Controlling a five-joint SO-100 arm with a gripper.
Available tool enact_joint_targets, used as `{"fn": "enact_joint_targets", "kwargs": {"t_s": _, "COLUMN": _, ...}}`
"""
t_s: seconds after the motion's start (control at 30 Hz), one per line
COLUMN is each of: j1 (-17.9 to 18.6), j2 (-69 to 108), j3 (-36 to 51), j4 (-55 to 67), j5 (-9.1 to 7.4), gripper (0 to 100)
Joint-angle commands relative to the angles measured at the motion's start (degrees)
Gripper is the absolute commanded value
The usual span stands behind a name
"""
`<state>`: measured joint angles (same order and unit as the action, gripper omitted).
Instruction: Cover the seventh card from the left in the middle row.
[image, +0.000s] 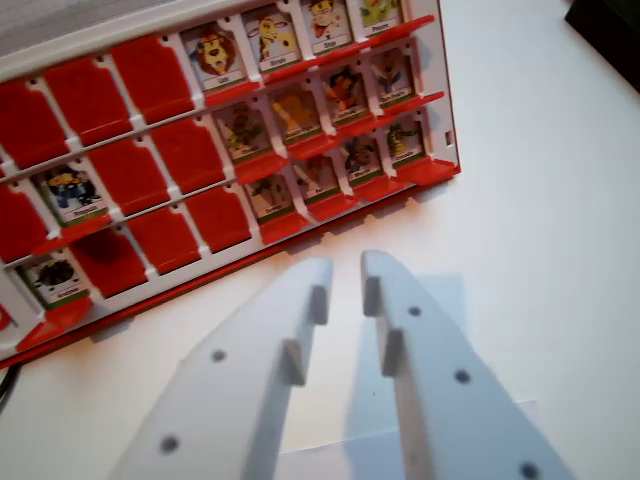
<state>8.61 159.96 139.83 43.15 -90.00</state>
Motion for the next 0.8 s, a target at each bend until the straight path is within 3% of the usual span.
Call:
{"fn": "enact_joint_targets", "kwargs": {"t_s": 0.0, "j1": 3.0, "j2": -3.9, "j3": -4.3, "j4": -5.3, "j5": -0.70, "gripper": 3}}
{"fn": "enact_joint_targets", "kwargs": {"t_s": 0.37, "j1": 9.3, "j2": -16.5, "j3": -4.4, "j4": -15.6, "j5": -2.46, "gripper": 3}}
{"fn": "enact_joint_targets", "kwargs": {"t_s": 0.53, "j1": 9.4, "j2": -22.2, "j3": -5.1, "j4": -19.6, "j5": -4.57, "gripper": 3}}
{"fn": "enact_joint_targets", "kwargs": {"t_s": 0.77, "j1": 7.7, "j2": -31.1, "j3": -6.7, "j4": -26.5, "j5": -5.45, "gripper": 3}}
